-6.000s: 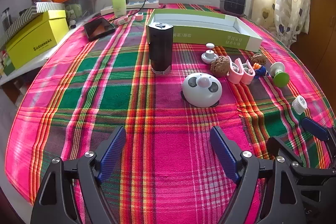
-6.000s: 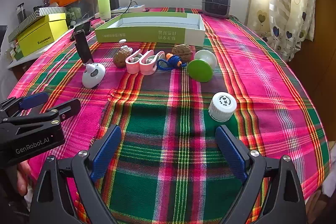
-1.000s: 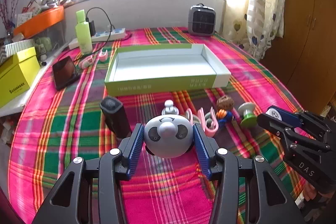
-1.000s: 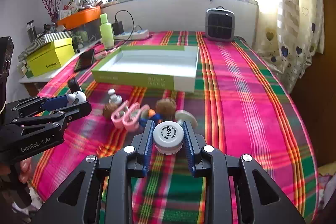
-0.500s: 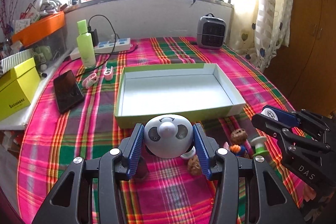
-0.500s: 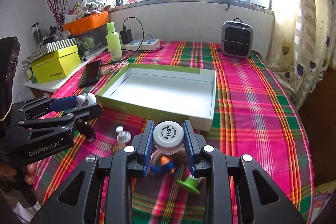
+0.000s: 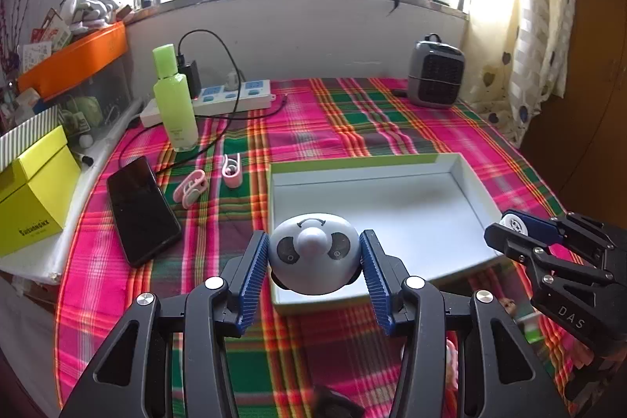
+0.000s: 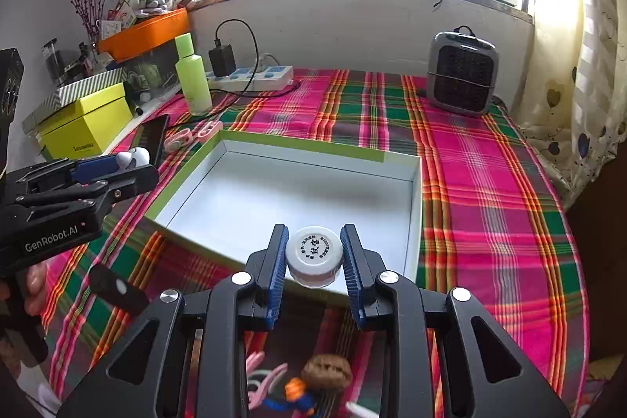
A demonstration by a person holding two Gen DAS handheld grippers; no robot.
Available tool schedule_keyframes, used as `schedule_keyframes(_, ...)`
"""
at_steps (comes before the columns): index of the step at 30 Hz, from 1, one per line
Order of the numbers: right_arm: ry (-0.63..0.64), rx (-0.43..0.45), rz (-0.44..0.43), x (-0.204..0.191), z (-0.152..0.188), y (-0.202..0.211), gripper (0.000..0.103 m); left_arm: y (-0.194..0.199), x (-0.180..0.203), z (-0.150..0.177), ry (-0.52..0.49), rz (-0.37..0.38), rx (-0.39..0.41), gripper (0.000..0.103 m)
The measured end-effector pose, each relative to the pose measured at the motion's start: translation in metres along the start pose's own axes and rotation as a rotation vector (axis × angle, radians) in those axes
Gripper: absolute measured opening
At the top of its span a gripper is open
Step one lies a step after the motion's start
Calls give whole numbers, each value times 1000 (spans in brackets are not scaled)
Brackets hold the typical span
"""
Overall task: Organize objects
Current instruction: 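Carry the panda-face device with the left gripper while the right gripper carries the cap into the tray, then lower both held objects into the tray and open both grippers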
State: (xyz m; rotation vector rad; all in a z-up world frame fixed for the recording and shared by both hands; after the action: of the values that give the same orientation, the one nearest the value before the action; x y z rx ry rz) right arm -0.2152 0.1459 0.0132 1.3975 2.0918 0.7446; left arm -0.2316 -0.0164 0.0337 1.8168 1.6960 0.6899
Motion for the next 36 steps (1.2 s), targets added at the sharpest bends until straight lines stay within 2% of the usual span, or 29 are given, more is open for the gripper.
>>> schedule_keyframes(7,-18,-52,8,10,-16,-36,29,-29,-5,-18,-24,3,-28,46)
schedule_keyframes(11,-12,-83,7,12,-25,-55,29,-49,-3,-23,-70,0,-53,46)
schedule_keyframes(20,-11,-140,7,13,-36,-88,29,-88,7,-28,-92,43,-120,46)
schedule_keyframes(29,6,-172,31,15,-38,-104,29,-109,10,-24,-115,41,-161,46)
schedule_keyframes(36,0,-187,41,18,-37,-110,29,-112,15,-23,-144,39,-159,46)
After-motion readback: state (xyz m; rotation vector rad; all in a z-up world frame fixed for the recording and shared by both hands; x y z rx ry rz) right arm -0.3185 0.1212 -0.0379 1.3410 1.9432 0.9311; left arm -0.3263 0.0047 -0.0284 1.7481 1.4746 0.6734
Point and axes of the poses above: each gripper's, at about its wrist camera, not at the fingertips, and y roughly against the way its jaws point, x to its right, z to its underside, the point moved 7 cm from there along -y, roughly the way its jaws point, and after that the axes turned 3 degrees about -z, right-handed, at the moved point
